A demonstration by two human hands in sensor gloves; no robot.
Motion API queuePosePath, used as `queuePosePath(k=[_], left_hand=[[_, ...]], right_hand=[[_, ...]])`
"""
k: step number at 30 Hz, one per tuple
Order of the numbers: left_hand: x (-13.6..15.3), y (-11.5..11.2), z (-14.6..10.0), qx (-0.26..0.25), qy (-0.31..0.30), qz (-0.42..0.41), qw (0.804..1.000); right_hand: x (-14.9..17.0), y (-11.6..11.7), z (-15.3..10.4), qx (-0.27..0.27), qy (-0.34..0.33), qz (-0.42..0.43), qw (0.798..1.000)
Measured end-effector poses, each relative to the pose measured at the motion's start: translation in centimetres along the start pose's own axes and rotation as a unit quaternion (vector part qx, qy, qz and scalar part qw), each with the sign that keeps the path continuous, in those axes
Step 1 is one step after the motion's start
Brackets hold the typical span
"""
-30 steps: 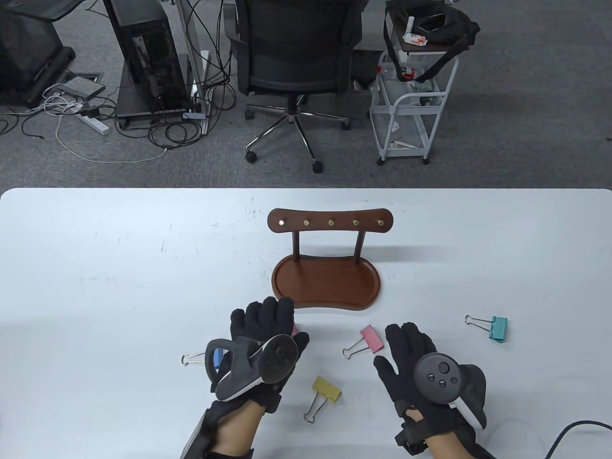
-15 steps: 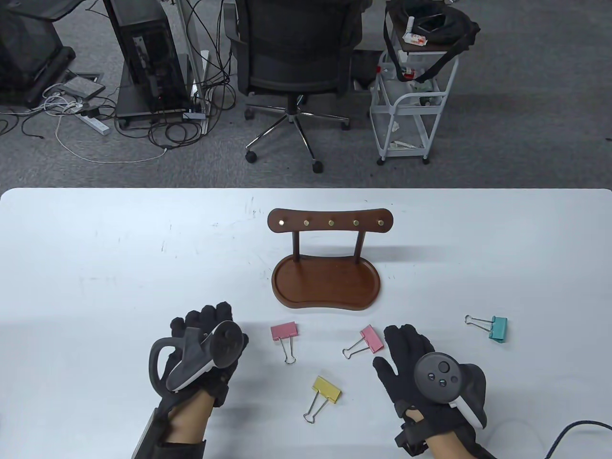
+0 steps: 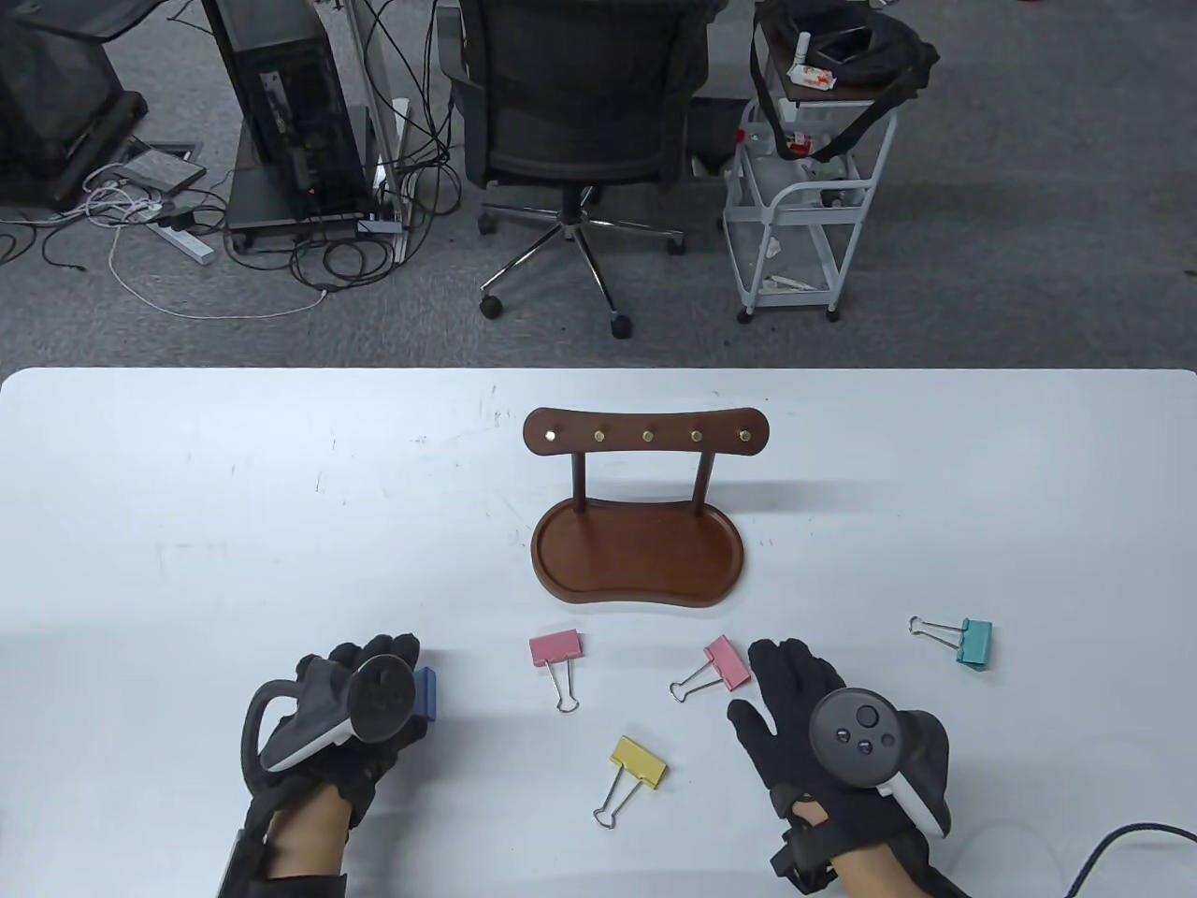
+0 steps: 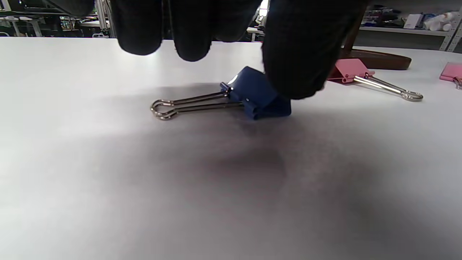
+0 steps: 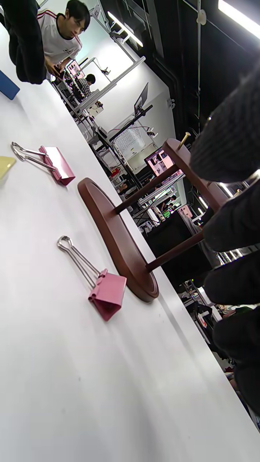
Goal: Hook binder clip onto key rack
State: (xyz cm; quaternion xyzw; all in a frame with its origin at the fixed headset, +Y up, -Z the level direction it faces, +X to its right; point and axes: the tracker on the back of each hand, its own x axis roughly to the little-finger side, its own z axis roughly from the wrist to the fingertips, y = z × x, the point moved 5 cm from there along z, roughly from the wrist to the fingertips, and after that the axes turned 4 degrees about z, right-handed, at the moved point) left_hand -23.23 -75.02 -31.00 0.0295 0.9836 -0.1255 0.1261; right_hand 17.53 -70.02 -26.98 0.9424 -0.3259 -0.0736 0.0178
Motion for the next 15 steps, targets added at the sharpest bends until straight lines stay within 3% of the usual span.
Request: queuePosePath(k=[15], left_hand=[[-1.2, -1.2, 1.1, 0.001, -0.020, 0.032, 0.999]], right_hand=[[0.1, 0.1, 0.1, -0.004, 0.000, 0.003, 1.000]])
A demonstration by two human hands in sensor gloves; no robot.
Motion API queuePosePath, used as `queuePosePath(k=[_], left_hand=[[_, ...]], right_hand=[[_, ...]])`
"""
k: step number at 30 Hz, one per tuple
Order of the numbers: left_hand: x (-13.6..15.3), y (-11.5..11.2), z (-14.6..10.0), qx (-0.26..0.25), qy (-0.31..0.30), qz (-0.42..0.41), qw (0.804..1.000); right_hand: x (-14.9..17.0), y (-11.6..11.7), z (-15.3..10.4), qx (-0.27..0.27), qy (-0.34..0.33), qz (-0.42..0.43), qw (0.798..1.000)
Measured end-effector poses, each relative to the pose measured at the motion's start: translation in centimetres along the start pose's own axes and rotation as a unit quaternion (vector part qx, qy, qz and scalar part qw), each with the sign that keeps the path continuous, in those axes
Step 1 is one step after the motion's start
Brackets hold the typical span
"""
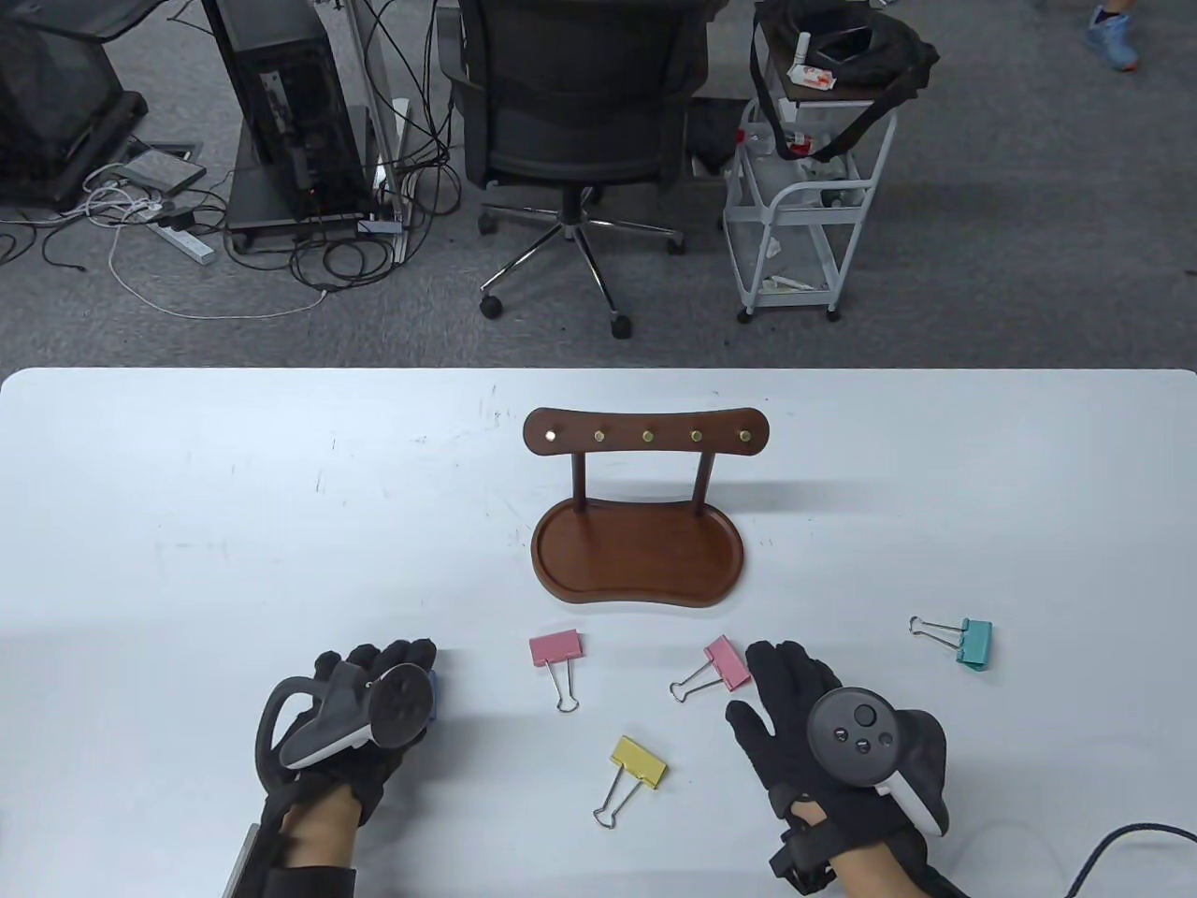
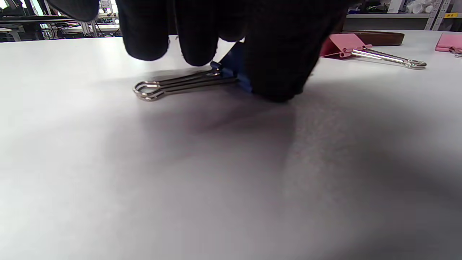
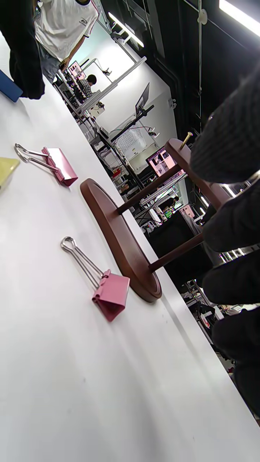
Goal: Hook binder clip onto key rack
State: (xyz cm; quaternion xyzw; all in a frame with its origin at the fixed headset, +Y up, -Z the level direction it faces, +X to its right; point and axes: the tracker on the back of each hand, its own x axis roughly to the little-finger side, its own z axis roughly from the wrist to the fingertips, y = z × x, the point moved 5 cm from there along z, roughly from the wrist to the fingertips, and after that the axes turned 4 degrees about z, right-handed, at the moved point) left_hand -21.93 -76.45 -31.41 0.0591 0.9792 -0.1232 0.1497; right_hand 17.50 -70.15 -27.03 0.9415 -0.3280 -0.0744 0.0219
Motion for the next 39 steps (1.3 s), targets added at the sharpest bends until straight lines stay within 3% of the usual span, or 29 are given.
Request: queuePosePath(k=[20, 30, 39], left_hand=[[-0.6, 0.6, 0.0, -0.032, -0.013, 0.002, 0.999], [-3.4, 5.7, -0.9, -0.098, -0.039, -0.036, 0.994], [-9.5, 10.3, -1.6, -0.141, -0.094, -0.019, 0.985]], right_hand=[[0.0, 0.1, 0.0, -0.002, -0.002, 0.000, 1.000], [-0.1, 0.3, 0.1, -0.004, -0.004, -0.002, 1.000], [-0.1, 0.4, 0.0, -0.004, -0.008, -0.004, 1.000]])
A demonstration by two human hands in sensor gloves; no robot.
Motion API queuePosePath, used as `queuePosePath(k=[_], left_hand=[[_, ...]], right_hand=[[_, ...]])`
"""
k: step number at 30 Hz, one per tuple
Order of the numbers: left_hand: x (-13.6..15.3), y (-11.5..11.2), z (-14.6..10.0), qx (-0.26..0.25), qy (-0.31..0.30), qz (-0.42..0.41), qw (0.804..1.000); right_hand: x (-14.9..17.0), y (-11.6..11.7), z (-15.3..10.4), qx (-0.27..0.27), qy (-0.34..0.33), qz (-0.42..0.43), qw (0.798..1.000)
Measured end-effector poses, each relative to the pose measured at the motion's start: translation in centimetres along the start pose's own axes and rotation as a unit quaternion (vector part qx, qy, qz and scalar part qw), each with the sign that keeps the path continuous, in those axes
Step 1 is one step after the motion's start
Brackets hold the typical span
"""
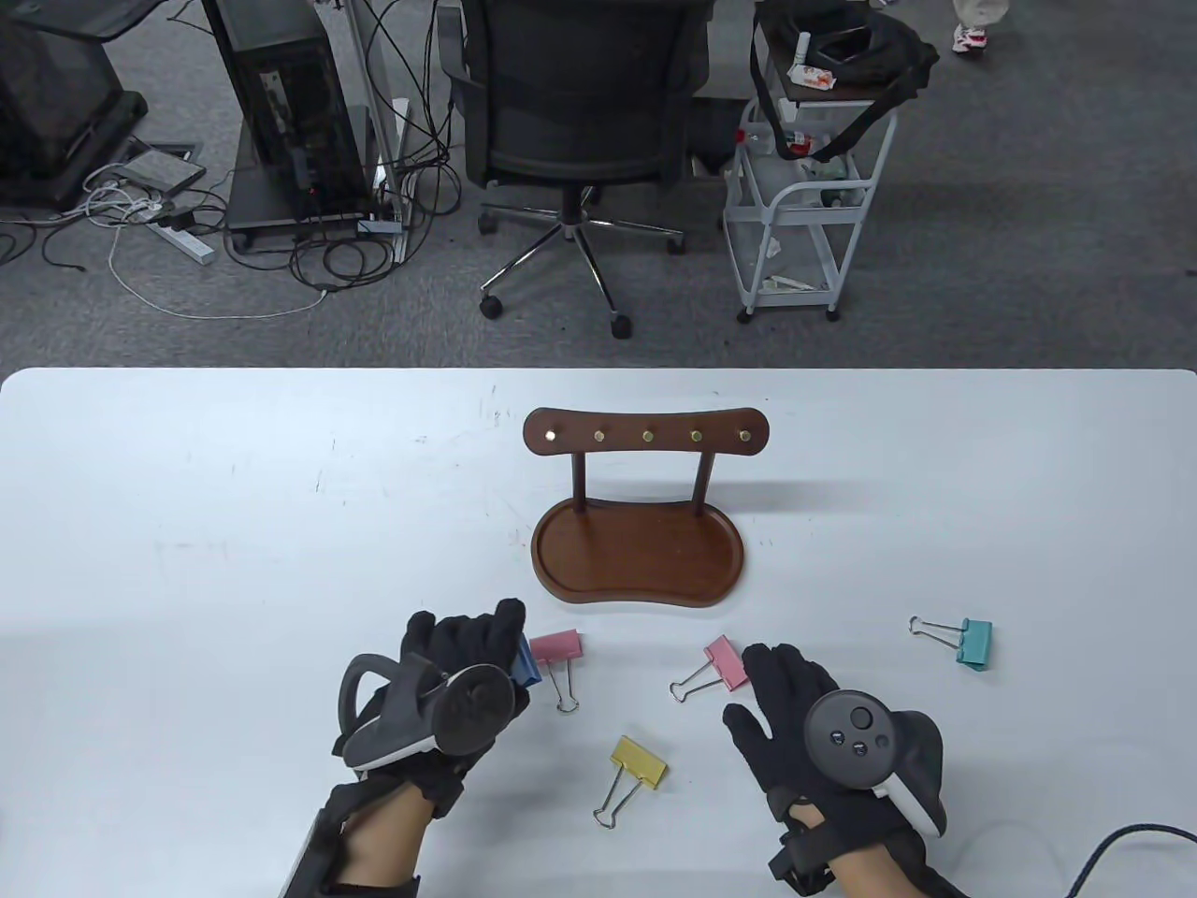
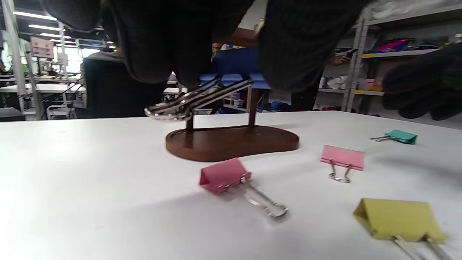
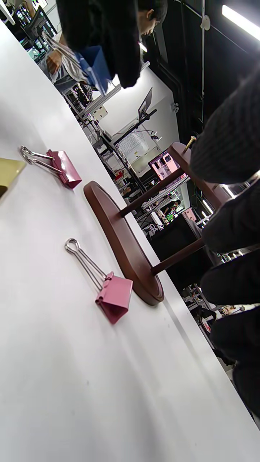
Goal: Hook binder clip onto key rack
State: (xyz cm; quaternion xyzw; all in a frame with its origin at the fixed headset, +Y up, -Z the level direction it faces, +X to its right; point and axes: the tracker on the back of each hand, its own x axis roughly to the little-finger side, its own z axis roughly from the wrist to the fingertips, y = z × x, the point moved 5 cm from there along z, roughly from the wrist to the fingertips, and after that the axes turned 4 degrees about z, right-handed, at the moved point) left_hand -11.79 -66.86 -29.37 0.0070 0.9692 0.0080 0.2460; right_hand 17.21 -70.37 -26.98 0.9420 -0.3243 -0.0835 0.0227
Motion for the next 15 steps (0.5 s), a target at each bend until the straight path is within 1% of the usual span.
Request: queuePosePath(k=[3, 6, 8, 11, 15], left_hand=[[-2.5, 0.6, 0.6, -0.001, -0.020, 0.002, 1.000], [-4.8, 0.6, 1.2, 0.008, -0.041, -0.003, 0.999], [-5.9, 0.7, 1.4, 0.004, -0.051, -0.004, 0.999], [-7.3, 0.7, 1.5, -0.005, -0.065, -0.020, 0.998], [-8.3, 0.4, 1.3, -0.024, -0.076, -0.037, 0.996]], right_hand=[[0.0, 0.0, 0.0, -0.001, -0.002, 0.001, 1.000], [-0.2, 0.1, 0.0, 0.001, -0.011, 0.001, 1.000], [-0.2, 0.1, -0.1, 0.003, -0.014, 0.000, 1.000], [-0.4, 0.0, 0.0, 0.008, -0.025, 0.003, 1.000], [-0.8, 0.0, 0.0, 0.017, -0.050, 0.008, 0.999]])
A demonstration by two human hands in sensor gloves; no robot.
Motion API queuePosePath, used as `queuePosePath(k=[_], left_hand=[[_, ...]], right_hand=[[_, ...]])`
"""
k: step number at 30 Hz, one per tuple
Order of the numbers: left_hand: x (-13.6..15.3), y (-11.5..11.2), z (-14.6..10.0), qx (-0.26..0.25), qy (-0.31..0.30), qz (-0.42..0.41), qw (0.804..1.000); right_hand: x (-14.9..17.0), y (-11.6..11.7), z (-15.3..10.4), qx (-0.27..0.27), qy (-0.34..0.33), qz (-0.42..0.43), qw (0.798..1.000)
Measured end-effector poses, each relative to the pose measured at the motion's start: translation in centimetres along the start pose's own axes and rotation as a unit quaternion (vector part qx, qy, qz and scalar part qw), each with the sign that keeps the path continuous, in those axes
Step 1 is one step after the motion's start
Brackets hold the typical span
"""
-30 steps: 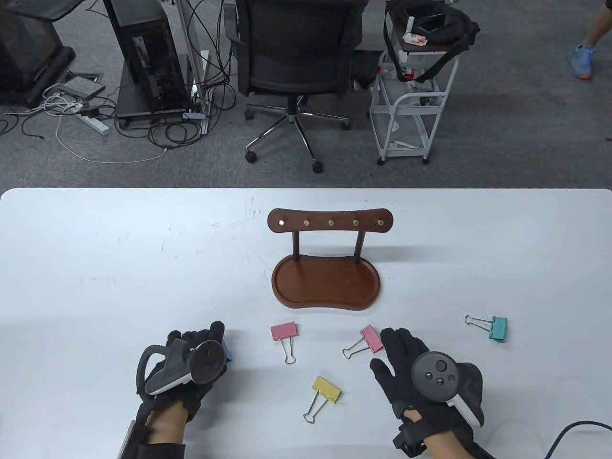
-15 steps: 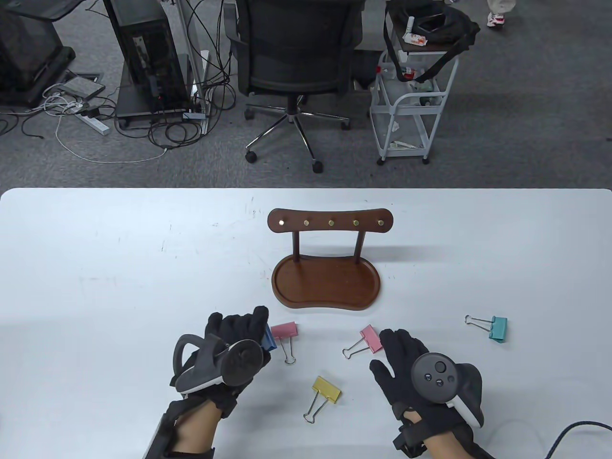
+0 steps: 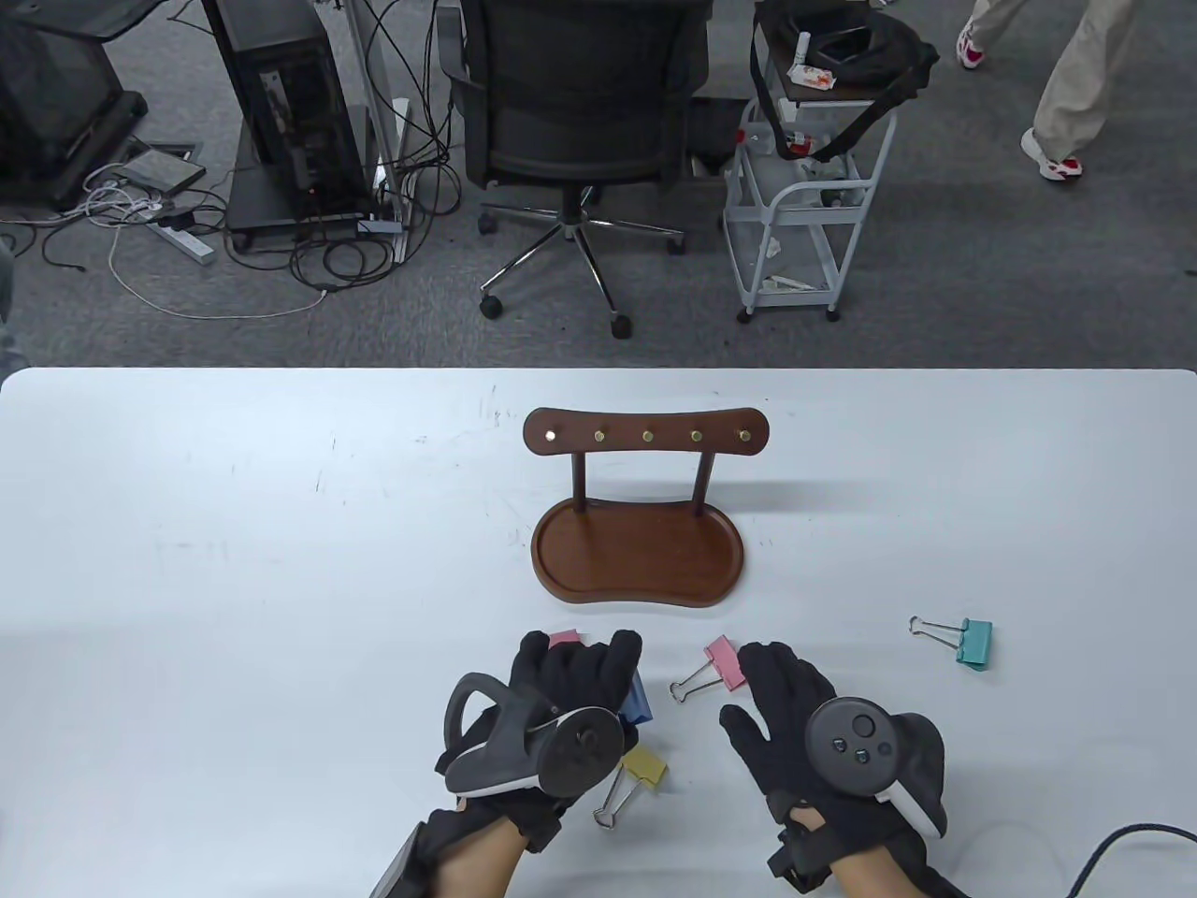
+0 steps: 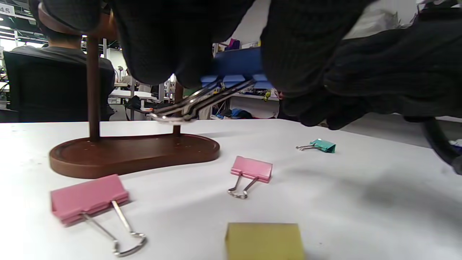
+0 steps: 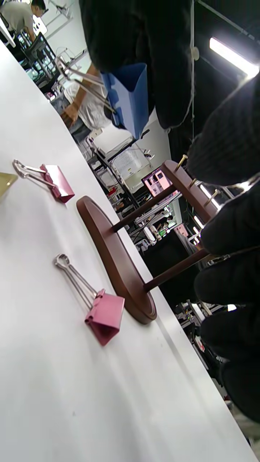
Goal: Hook binder clip onto key rack
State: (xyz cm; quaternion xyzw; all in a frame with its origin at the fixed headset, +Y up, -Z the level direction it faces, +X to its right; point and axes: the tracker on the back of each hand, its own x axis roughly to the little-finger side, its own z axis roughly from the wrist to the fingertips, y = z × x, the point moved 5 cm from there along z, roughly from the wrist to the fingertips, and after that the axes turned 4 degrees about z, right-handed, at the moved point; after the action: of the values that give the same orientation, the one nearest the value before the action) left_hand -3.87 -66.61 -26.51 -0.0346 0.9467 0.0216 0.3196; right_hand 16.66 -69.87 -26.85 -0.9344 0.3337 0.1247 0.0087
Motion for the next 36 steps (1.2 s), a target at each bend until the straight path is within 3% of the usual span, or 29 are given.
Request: queuePosePath(k=[11, 20, 28, 36], left_hand=[[-0.7, 0.3, -1.3, -0.028, -0.017, -0.020, 0.999], [-1.5, 0.8, -2.2, -0.047, -0.033, -0.009, 0.998], [-2.6, 1.2, -2.6, -0.067, -0.059, -0.004, 0.996], [-3.6, 1.8, -3.0, -0.087, -0.076, 0.002, 0.993]], right_hand=[[-2.5, 0.6, -0.5, -0.002, -0.102, 0.008, 0.995], [-5.0, 1.9, -1.1, -0.049, -0.219, 0.028, 0.974], [-5.8, 2.5, -1.4, -0.074, -0.256, 0.031, 0.963], [-6.7, 1.9, -1.9, -0.046, -0.297, 0.021, 0.953]])
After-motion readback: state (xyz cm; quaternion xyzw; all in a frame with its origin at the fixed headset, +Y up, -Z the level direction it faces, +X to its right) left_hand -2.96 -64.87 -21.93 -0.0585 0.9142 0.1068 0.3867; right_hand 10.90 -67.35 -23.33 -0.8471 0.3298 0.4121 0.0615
